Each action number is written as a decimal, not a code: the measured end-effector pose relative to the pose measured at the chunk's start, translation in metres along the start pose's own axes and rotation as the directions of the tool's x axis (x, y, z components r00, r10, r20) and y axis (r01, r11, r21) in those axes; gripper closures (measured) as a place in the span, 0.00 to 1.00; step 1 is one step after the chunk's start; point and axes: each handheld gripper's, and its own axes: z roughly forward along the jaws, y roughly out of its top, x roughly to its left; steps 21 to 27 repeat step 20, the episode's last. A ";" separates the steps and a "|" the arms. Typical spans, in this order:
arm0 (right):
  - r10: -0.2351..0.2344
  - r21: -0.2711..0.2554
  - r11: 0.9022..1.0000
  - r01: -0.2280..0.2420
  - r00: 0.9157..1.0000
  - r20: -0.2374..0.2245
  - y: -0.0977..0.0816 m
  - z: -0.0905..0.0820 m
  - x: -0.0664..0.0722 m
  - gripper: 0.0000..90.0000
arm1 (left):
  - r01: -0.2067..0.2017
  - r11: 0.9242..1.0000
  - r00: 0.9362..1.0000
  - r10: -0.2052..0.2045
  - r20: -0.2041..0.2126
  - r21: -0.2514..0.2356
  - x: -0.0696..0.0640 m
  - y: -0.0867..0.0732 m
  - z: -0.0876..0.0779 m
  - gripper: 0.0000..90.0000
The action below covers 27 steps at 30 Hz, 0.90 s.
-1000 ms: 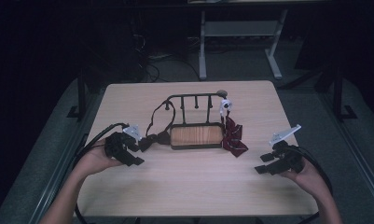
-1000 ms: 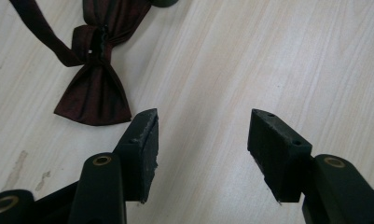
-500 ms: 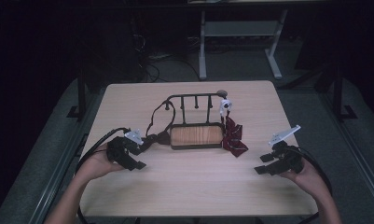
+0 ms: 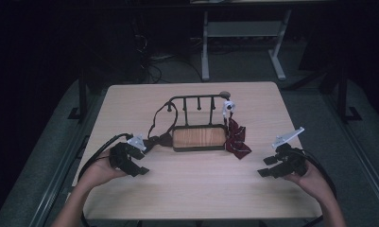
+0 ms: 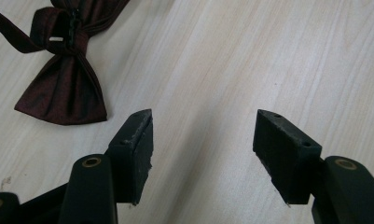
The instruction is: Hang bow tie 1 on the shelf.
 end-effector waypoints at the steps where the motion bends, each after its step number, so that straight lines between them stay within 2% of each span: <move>1: -0.002 -0.001 1.000 0.002 1.000 0.000 0.000 0.000 0.000 0.42 | 0.001 1.000 1.000 -0.001 -0.003 0.000 -0.001 -0.001 0.001 0.43; 16: -0.005 -0.003 1.000 0.005 1.000 -0.012 -0.002 0.003 0.000 0.42 | 0.011 1.000 1.000 -0.011 -0.011 -0.028 -0.006 -0.006 0.006 0.42; 27: -0.009 -0.005 1.000 0.009 1.000 -0.013 -0.003 0.002 0.001 0.42 | 0.005 1.000 1.000 -0.005 -0.017 -0.027 -0.008 -0.005 0.010 0.42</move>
